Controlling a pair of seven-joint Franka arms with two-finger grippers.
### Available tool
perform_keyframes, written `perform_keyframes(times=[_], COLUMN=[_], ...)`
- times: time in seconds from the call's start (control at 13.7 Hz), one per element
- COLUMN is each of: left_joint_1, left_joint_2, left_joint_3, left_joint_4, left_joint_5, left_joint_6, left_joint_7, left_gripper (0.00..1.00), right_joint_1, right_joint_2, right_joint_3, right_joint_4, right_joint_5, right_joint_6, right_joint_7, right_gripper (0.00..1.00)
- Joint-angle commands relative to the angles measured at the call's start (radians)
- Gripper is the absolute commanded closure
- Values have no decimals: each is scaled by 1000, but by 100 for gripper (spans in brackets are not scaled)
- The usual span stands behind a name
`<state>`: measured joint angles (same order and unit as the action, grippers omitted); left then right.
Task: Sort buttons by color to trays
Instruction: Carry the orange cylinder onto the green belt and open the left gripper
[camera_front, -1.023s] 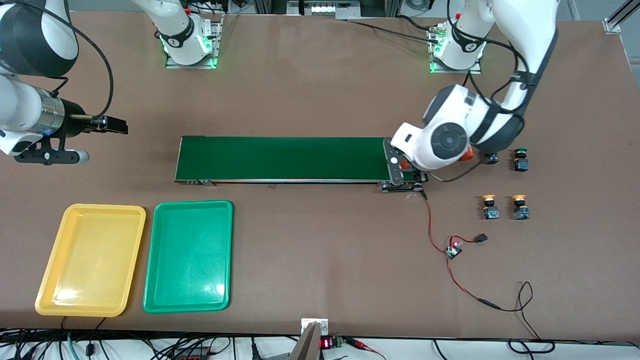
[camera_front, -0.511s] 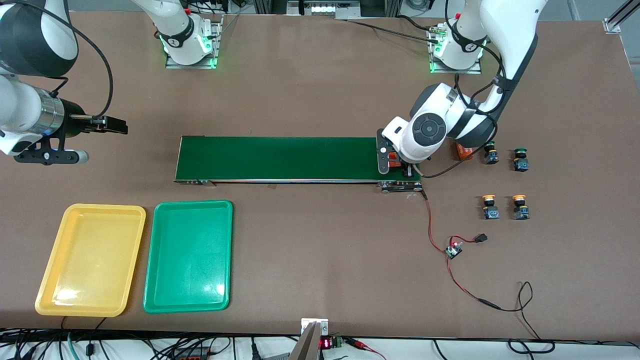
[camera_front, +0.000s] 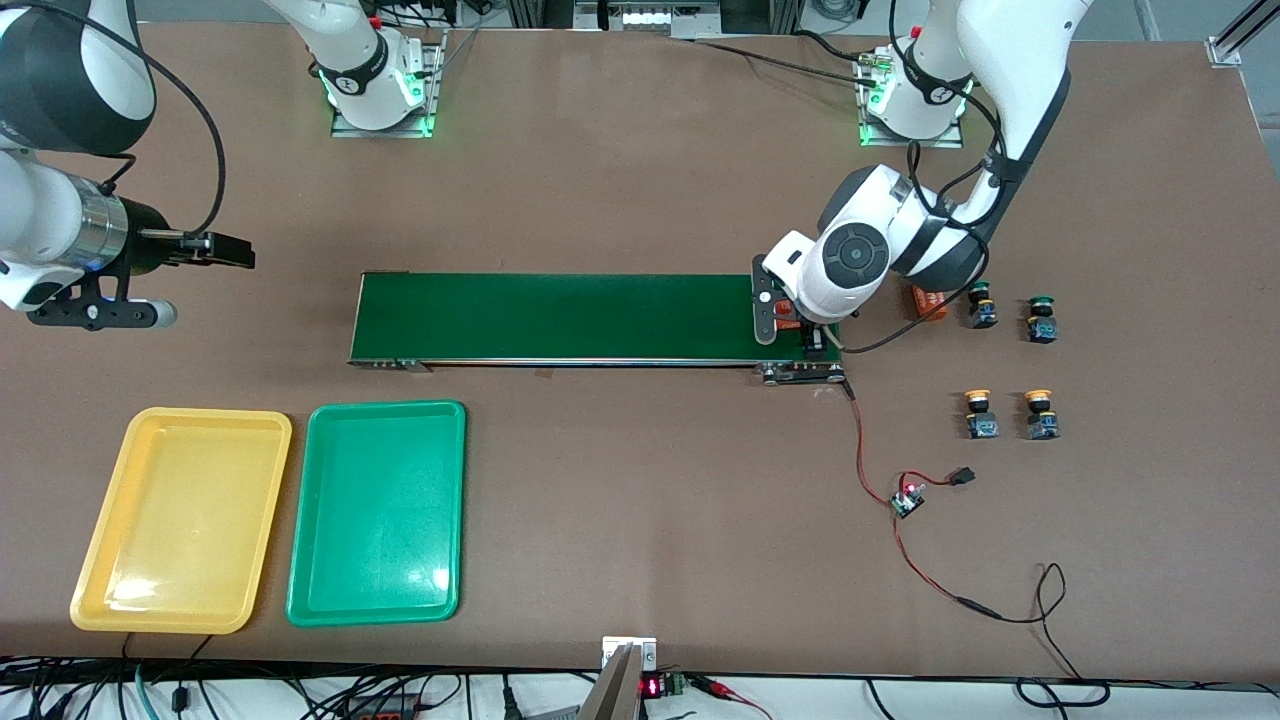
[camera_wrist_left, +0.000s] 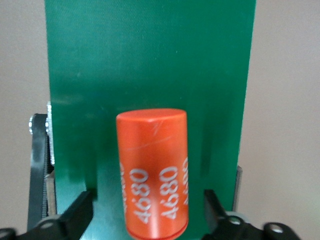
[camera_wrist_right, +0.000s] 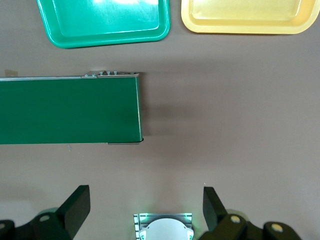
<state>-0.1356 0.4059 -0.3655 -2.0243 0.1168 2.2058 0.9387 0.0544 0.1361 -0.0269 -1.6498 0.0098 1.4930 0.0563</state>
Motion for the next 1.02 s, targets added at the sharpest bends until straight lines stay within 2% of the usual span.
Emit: perform_keyframes(times=[0.0,0.22,0.44,0.8,0.95], left_joint_1=[5,37,53,56,65], left_joint_2=[-79,-154,-217,-228,-222], left_joint_3=[0,17,75,181,189], left_joint_4=[-14,18,18,13,6], left_joint_5=[11,0,0,-2,-2], left_joint_6=[-46,-187,-260,-294,-301], left_joint_7=[-1,-67,-265,-666,-801], left_gripper=[0,0,0,0,0], right_joint_1=[-7,-7,-7,-7,-8], right_joint_2=[-6,-6,-6,-6,-6], right_joint_3=[1,1,1,1,1], right_joint_4=[-4,-4,-4,-4,-4], right_joint_5=[15,15,15,15,15], right_joint_6=[-7,-7,-7,-7,-5], right_joint_7=[-18,-18,-18,-18,-18], right_gripper=[0,0,0,0,0])
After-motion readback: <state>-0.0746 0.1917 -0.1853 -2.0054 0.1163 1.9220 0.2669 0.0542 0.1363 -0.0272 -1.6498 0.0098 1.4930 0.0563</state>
